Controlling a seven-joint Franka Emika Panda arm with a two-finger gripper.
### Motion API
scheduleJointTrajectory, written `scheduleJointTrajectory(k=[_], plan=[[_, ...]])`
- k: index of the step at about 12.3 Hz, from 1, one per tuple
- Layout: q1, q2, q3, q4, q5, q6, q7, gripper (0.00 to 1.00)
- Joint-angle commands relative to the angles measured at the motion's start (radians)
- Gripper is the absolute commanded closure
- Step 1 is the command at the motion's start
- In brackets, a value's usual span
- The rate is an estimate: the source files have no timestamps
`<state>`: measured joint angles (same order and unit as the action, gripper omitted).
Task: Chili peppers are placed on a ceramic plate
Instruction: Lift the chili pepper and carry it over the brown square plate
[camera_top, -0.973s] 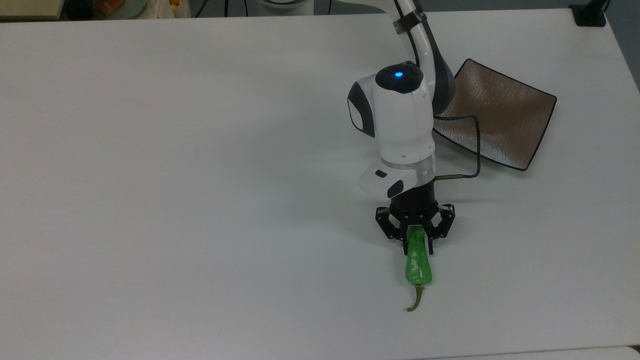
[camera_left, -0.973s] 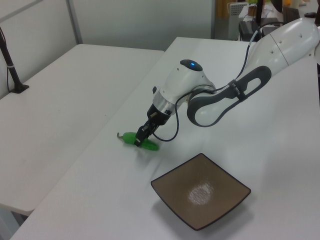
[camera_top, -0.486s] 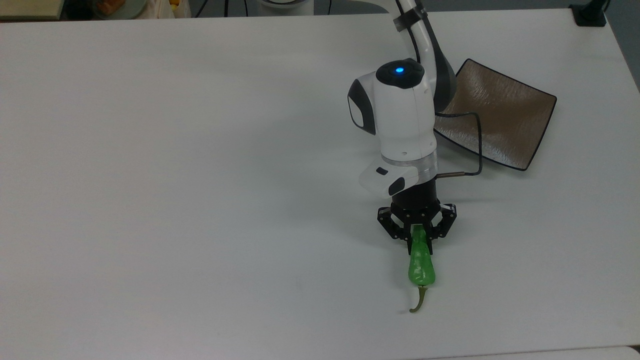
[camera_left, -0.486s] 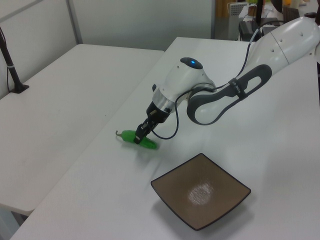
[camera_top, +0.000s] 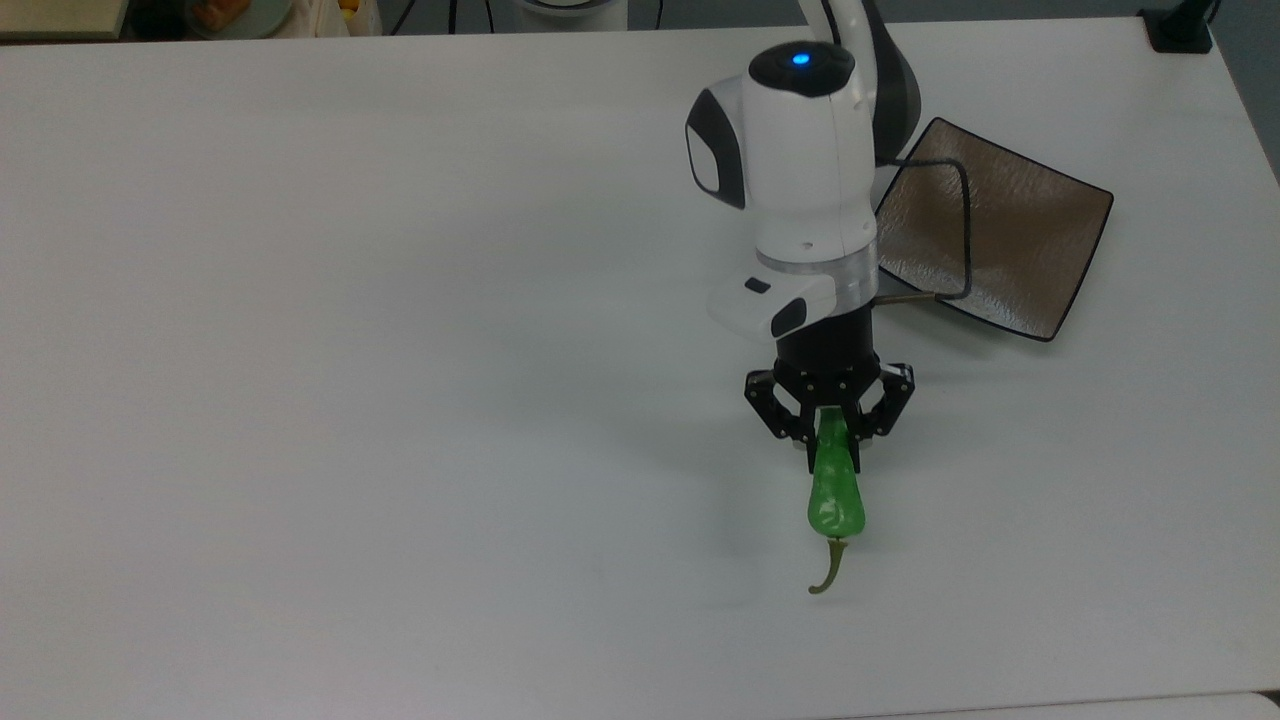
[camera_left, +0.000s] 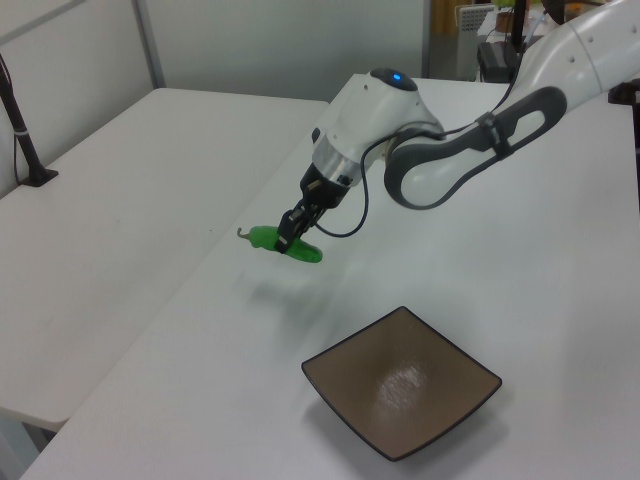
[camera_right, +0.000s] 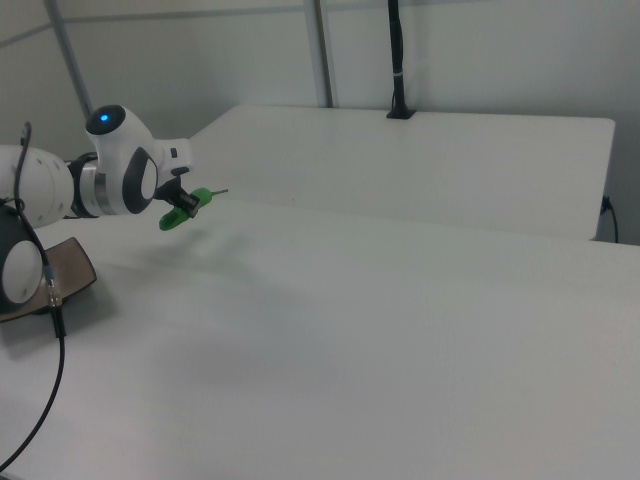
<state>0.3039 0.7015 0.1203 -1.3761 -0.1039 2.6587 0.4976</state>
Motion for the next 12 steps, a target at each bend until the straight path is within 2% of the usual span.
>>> scheduleJointTrajectory(k=[1,7,9,12], plan=[[-0.009,-0.149,0.01,-0.158,-0.025,-0.074,0.006,0.74],[-0.002,-0.289,0.097,-0.237,-0.008,-0.259,0.012,0.74],[0.0,-0.326,0.151,-0.273,-0.007,-0.272,0.021,0.74],[-0.002,-0.33,0.226,-0.278,-0.007,-0.319,0.032,0.74]])
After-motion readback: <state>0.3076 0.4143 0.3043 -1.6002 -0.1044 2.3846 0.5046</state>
